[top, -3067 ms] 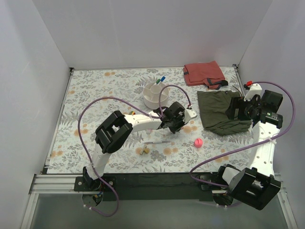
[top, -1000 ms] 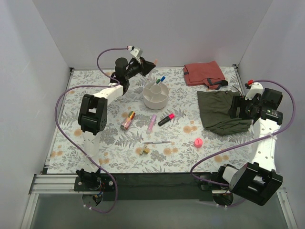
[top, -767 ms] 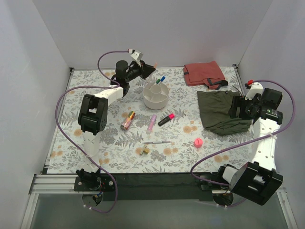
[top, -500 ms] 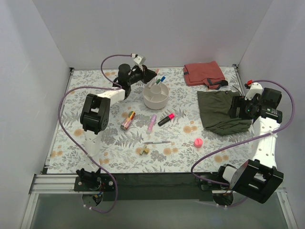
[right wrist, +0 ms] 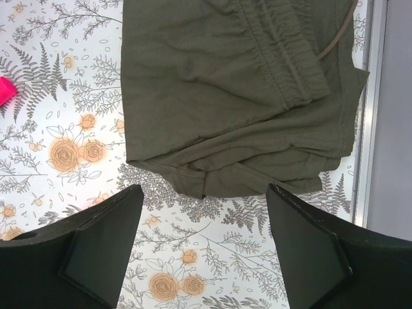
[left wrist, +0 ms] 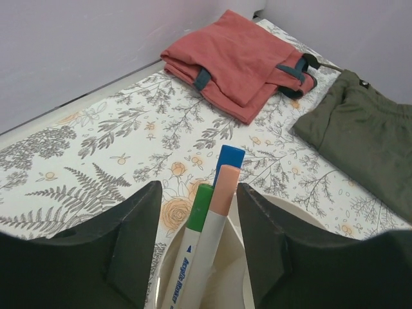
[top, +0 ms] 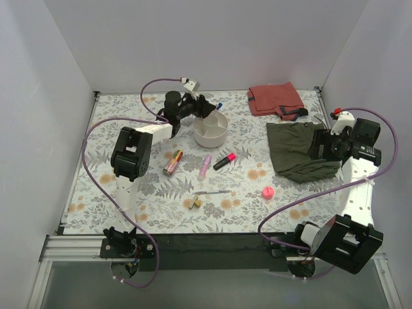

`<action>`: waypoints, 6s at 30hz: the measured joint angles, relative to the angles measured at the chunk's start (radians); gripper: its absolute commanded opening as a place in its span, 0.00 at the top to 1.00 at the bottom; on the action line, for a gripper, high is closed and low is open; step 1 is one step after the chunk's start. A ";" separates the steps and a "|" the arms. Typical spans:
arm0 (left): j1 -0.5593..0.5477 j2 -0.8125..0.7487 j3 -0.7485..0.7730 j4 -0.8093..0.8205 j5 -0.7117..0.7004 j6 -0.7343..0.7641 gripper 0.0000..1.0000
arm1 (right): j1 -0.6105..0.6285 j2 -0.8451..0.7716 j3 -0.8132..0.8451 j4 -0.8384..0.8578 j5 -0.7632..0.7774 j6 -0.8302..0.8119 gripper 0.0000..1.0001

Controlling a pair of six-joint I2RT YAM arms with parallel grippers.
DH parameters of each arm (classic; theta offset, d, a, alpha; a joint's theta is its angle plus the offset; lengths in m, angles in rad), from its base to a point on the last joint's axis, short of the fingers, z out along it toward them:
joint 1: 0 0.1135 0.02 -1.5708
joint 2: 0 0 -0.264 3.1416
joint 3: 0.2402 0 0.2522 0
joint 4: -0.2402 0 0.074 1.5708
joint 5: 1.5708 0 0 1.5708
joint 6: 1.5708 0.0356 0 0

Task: Sort the stationery into containers
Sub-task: Place the pen in the storage box, then pick up the pen from the center of the board, then place the pen in the storage box, then pick up the pen from the center of the board.

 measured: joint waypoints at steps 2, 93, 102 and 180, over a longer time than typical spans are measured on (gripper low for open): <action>0.002 -0.026 -0.019 -0.005 -0.025 -0.012 0.49 | 0.000 0.003 0.000 0.002 -0.005 0.002 0.14; -0.609 -0.440 -0.441 -0.952 -0.318 0.527 1.00 | 0.319 -0.208 -0.195 0.030 -0.071 -0.189 0.13; -0.515 -0.444 -0.001 -1.090 -0.213 0.446 1.00 | 0.319 -0.194 -0.195 0.030 -0.032 -0.188 0.13; -0.013 -0.519 -0.380 -0.014 -0.399 -0.021 0.41 | 0.312 -0.056 -0.085 0.039 0.074 -0.124 0.12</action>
